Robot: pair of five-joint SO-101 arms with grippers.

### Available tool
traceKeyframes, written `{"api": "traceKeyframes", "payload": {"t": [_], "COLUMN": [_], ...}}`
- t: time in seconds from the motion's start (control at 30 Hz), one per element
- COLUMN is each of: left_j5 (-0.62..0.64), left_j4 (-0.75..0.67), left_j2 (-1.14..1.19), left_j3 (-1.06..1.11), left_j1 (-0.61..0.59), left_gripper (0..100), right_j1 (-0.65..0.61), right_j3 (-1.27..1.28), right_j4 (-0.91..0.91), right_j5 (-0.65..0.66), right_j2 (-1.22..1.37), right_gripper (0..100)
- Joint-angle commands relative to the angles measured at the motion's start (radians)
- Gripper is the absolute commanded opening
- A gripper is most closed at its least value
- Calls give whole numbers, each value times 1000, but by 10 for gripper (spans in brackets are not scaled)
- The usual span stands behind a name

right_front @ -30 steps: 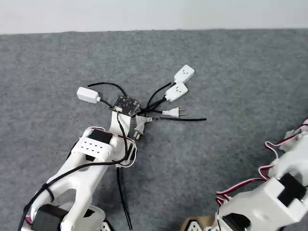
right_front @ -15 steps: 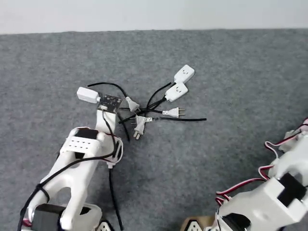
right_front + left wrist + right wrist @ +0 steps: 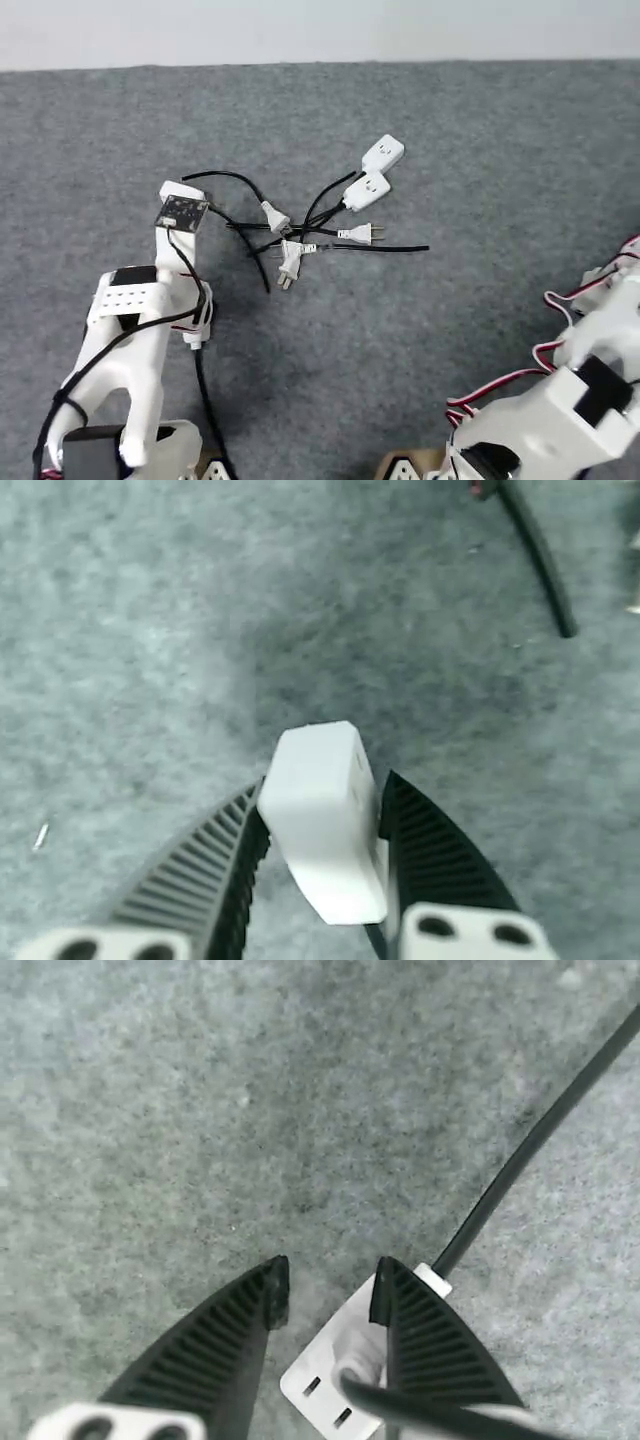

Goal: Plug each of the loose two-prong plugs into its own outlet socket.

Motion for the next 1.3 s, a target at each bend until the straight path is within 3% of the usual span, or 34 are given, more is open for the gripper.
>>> {"api": "traceKeyframes", "payload": {"t": [0.0, 0.23, 0.4, 0.7, 1.0, 1.27], "left_j5": [-55, -133, -78, -161, -259, -261], "left_j4": [-14, -20, -14, -18, -12, -11], "left_j2": [-9, -11, -11, -9, -9, -11], "left_j3": [-16, -35, -104, -113, -99, -25], "left_j1": [-48, -80, -146, -236, -388, -365], "left_gripper": [170, 182, 300, 231, 227, 227], "right_j1": [-18, -18, -15, -15, -16, -18], "right_j3": [-6, -6, -6, -5, -5, -5], "right_j4": [7, 5, 5, -2, -2, -4], "right_j5": [15, 77, 78, 78, 78, 77], "right_j2": [-15, -15, -15, -5, -5, -5], "right_gripper": [139, 139, 139, 139, 139, 139]}}
